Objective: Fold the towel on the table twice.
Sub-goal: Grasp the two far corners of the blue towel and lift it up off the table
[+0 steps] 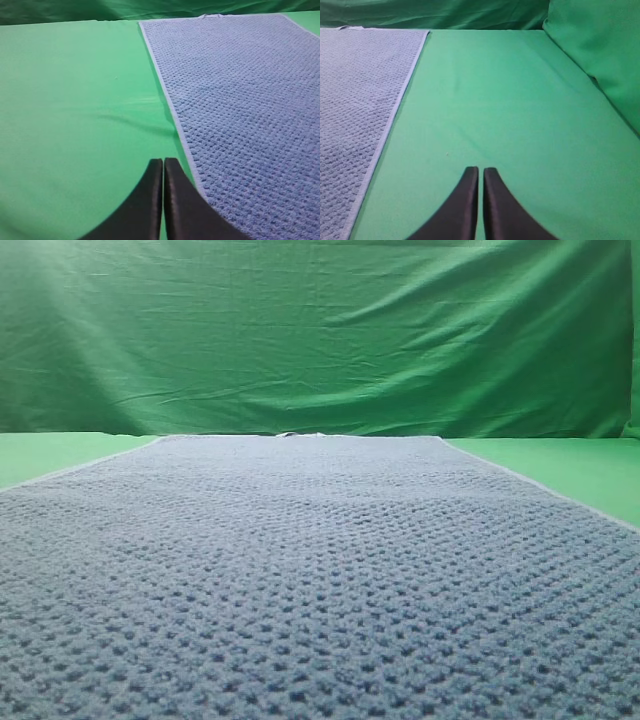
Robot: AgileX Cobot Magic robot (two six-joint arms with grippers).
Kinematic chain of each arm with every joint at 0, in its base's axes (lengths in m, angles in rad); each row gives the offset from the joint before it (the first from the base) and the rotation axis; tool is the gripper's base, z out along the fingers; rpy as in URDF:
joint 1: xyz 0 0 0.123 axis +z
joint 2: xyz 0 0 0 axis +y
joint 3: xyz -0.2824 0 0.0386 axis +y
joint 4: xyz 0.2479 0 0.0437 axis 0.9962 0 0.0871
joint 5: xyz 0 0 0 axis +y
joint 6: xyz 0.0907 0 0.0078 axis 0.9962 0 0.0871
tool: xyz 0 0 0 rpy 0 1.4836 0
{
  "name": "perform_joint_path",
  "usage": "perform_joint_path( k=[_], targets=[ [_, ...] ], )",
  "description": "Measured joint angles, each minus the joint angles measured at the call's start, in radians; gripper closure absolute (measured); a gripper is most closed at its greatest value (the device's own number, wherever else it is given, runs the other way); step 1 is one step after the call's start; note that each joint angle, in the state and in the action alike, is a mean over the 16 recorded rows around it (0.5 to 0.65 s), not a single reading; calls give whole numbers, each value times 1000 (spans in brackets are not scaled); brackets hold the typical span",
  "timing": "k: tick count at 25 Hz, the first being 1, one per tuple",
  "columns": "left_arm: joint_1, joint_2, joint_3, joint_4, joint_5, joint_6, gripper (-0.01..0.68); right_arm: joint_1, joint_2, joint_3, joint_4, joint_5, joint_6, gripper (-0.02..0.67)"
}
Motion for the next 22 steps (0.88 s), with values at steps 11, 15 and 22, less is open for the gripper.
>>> perform_joint_path(
  k=[11,15,22],
  targets=[
    [0,0,-1,-177,-263,-6,673,0,0,2,29,-167,29,649],
    [0,7,-23,-223,-257,-14,673,0,0,1,56,-257,78,649],
    [0,97,-147,-283,-74,-18,673,0,8,-82,104,-241,154,649]
  ],
)
